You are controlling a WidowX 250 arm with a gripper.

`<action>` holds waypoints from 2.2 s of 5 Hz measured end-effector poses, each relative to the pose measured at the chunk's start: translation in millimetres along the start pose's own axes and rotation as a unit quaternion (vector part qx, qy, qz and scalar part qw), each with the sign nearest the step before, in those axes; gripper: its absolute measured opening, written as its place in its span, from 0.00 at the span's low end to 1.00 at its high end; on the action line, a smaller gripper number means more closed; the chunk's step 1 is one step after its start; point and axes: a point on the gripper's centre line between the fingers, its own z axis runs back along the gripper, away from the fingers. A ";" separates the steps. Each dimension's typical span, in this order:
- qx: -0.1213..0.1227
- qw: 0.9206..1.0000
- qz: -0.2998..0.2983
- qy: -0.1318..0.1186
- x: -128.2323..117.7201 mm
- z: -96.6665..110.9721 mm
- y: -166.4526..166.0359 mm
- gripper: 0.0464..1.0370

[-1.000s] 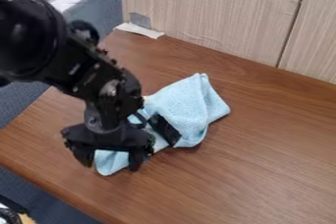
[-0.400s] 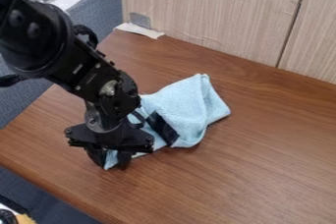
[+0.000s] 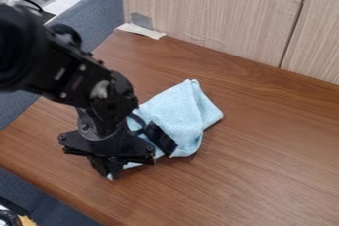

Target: Fold the cloth from bottom left to top right

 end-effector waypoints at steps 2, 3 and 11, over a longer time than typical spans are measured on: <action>-0.073 0.997 -0.004 -0.032 19.7 37.2 -21.5 0.02; -0.105 0.993 0.004 -0.057 47.9 57.8 -36.5 0.02; -0.087 0.995 0.054 -0.018 173.9 -50.9 -76.8 0.02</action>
